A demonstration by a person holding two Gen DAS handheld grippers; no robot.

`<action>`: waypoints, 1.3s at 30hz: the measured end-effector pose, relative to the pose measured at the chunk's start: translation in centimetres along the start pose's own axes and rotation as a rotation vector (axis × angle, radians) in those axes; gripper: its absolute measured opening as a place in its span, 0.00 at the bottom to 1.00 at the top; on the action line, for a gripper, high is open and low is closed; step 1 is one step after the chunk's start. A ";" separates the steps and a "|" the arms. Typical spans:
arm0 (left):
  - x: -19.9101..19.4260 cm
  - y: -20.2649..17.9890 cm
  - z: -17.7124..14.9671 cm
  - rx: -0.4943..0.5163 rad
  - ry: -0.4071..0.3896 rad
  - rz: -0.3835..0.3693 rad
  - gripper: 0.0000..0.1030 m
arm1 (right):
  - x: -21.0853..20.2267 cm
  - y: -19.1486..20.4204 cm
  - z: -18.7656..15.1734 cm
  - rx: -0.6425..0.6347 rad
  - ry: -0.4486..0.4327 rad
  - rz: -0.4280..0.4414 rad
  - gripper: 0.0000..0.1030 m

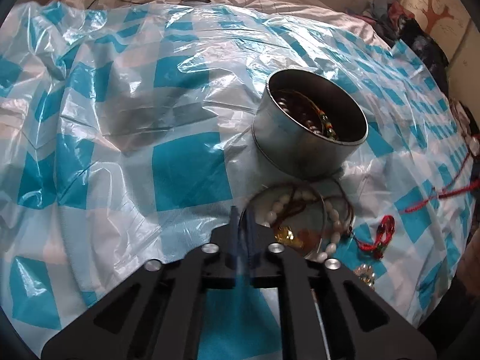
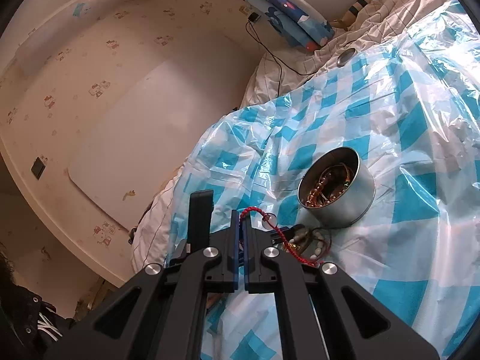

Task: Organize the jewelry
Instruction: 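Lower both held bracelets into the silver tin and open both tools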

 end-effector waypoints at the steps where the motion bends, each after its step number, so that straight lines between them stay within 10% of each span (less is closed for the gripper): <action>1: -0.1 -0.1 -0.1 0.016 0.001 0.010 0.02 | 0.0 -0.1 0.0 0.002 -0.001 -0.002 0.03; 14: -5.8 1.4 3.4 -0.109 -0.166 -0.116 0.02 | -0.2 0.1 0.4 -0.007 -0.020 0.001 0.03; 33: -2.1 -2.0 8.4 -0.127 -0.166 -0.035 0.07 | 1.2 0.0 5.6 -0.057 -0.114 0.020 0.03; 39: -5.1 2.2 7.2 -0.234 -0.216 -0.055 0.18 | 7.3 -3.6 5.7 -0.037 0.012 -0.151 0.04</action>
Point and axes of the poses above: each gripper's, at about its wrist camera, not at the fingertips, and x roughly the way its jaws point, y to its left, z to its top, the point moved 7 cm from there along x, roughly the way its jaws point, and after that the axes turned 1 degree about y, right-handed, at the moved point
